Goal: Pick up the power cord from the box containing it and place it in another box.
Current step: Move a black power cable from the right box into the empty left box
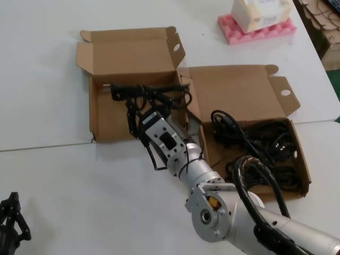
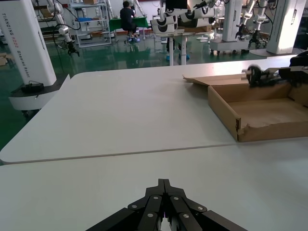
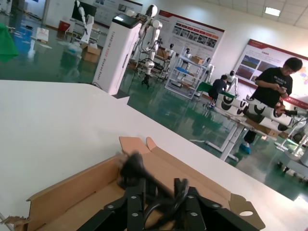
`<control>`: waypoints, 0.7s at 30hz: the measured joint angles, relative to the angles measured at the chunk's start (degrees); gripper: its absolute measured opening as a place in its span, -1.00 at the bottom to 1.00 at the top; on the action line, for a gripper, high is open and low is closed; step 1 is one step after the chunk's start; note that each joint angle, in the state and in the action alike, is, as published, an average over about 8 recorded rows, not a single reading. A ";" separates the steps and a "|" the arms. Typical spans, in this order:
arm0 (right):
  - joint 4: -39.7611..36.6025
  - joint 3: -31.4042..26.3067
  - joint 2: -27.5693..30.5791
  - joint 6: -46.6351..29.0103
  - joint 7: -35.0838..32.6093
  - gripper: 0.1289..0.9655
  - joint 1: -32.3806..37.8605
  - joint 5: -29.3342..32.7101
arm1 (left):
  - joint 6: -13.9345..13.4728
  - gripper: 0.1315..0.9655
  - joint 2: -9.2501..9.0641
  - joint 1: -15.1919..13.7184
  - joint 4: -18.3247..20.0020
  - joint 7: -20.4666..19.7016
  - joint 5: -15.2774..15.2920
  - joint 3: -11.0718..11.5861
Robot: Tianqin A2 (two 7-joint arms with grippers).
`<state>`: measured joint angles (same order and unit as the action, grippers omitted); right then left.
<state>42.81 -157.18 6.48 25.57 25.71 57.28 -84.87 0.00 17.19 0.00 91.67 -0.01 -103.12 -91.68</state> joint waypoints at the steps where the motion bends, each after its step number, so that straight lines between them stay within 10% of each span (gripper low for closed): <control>1: -0.30 -0.13 -0.19 0.04 0.00 -0.73 0.12 -0.27 | 0.00 -0.93 0.00 0.00 0.00 0.00 0.00 0.00; 21: 5.58 7.71 2.14 -3.02 0.00 0.19 0.42 -4.18 | 0.00 -0.93 0.00 0.00 0.00 0.00 0.00 0.00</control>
<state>48.39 -149.47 8.62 22.55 25.71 57.70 -89.06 0.00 17.19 0.00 91.67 -0.01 -103.12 -91.68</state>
